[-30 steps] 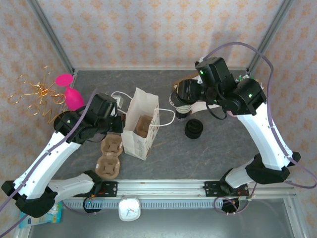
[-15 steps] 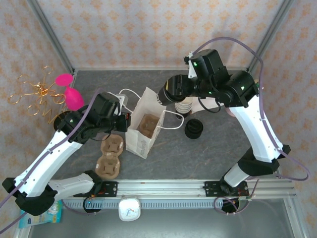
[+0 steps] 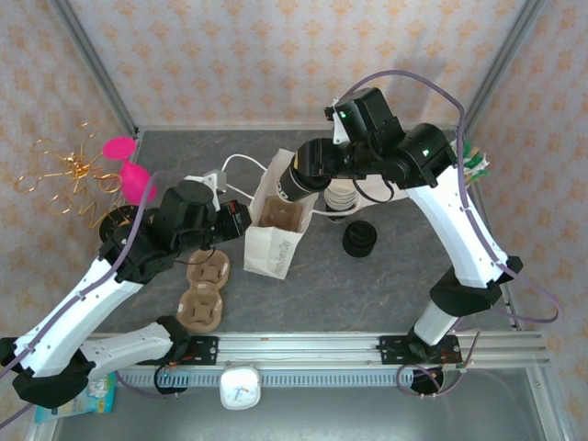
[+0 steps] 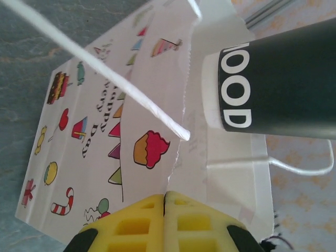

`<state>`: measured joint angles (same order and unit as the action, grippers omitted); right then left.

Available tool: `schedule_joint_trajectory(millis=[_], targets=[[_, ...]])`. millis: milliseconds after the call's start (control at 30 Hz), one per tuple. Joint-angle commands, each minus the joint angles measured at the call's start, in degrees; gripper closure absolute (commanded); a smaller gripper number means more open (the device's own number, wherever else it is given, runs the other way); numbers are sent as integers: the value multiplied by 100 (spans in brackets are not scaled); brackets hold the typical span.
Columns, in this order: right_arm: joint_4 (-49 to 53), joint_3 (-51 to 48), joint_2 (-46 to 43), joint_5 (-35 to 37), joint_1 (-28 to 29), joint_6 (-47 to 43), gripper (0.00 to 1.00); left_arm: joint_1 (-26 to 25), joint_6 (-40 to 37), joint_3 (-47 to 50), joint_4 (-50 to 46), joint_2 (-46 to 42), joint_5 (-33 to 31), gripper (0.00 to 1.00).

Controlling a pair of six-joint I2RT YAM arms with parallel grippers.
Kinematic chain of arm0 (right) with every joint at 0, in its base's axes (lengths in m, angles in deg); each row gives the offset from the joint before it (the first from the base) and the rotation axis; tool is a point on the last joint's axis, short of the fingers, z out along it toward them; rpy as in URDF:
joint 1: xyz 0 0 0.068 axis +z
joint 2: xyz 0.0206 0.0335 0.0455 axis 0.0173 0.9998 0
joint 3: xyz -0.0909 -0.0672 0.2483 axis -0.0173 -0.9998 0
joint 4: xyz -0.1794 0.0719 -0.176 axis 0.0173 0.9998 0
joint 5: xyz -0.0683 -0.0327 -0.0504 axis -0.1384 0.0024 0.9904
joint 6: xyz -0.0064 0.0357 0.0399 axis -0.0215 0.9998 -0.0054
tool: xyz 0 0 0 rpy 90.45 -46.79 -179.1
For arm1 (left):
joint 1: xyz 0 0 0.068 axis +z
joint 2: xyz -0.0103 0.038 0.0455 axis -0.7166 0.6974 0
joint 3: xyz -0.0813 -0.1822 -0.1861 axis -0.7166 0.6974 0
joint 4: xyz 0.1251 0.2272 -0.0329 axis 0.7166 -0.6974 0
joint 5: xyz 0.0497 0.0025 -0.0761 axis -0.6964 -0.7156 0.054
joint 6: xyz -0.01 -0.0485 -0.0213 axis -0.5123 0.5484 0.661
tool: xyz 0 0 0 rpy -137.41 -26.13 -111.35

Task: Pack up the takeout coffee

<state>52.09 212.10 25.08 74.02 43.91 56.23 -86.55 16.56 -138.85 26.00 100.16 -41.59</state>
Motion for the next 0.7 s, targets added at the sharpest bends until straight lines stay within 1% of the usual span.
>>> schedule_joint_trajectory(millis=[0,67,200,267,367,500,600,667], targets=[[34,-45,0,245,-38,112,43,-228,971,215,819,-181,-263,100],[34,-121,23,436,-38,120,43,-469,1387,460,1242,-271,-326,100],[36,-216,61,767,-38,149,43,-1095,2130,792,1693,-374,-1008,100],[41,-298,93,840,-38,177,44,-1317,2316,909,1846,-338,-1216,100],[42,-409,102,1026,-38,189,45,-1668,2569,986,1869,-219,-1630,100],[43,-483,164,981,-29,206,46,-2114,2883,1142,2084,-40,-2145,100],[43,-630,136,1022,-12,236,47,-2332,3096,912,1571,126,-2732,100],[42,-762,73,1128,27,257,47,-2527,3134,1058,1730,111,-3022,100]])
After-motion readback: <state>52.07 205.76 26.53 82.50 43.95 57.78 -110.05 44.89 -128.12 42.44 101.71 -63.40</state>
